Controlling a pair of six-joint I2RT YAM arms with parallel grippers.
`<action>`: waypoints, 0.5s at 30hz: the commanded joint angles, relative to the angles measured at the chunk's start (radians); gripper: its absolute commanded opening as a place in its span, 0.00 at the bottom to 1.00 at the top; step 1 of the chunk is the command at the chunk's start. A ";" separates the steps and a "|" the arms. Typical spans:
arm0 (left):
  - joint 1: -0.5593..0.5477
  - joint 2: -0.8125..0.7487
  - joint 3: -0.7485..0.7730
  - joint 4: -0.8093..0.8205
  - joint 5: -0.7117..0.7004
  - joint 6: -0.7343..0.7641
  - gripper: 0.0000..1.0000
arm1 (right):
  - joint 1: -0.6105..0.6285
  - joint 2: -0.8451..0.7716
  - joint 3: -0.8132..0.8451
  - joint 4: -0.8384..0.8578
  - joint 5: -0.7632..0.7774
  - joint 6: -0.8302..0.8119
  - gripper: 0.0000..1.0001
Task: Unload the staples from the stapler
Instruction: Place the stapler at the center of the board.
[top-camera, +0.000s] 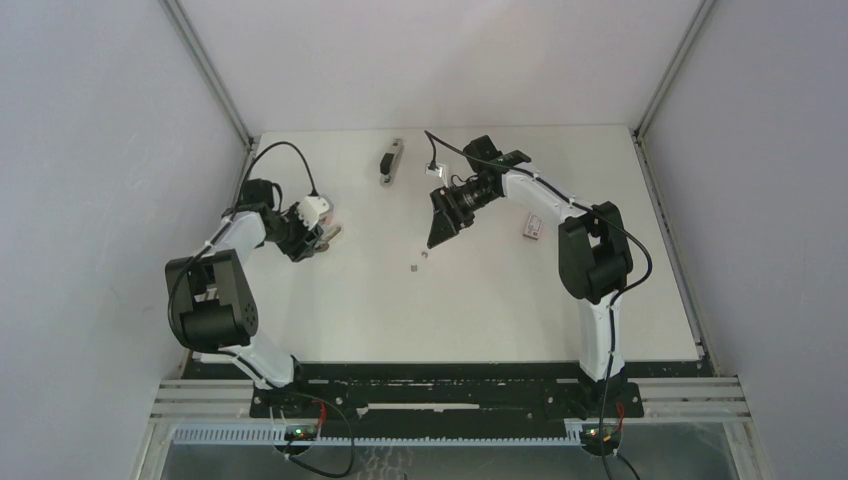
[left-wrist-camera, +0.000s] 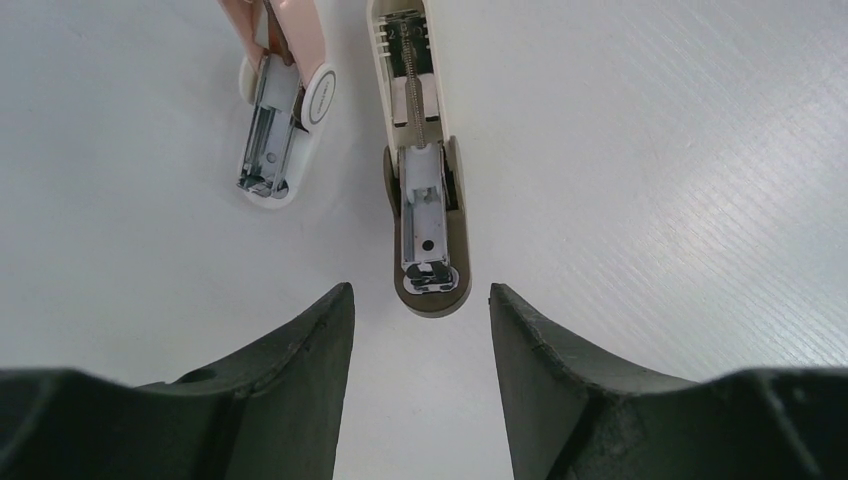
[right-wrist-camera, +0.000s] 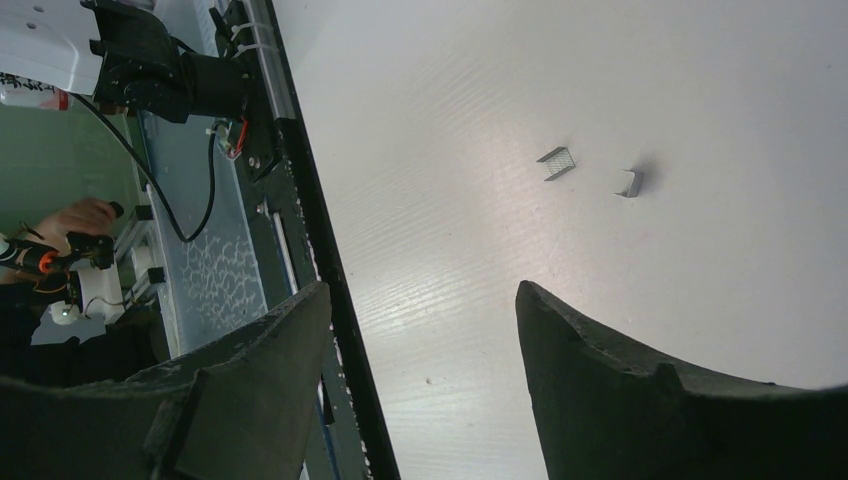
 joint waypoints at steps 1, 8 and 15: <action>0.010 -0.034 0.024 0.032 0.043 -0.028 0.57 | -0.003 -0.051 0.014 0.006 -0.008 -0.024 0.68; 0.015 -0.037 0.011 0.069 0.026 -0.042 0.57 | -0.002 -0.050 0.014 0.007 -0.009 -0.023 0.68; 0.015 -0.037 -0.004 0.089 0.014 -0.043 0.57 | -0.002 -0.050 0.014 0.007 -0.008 -0.024 0.68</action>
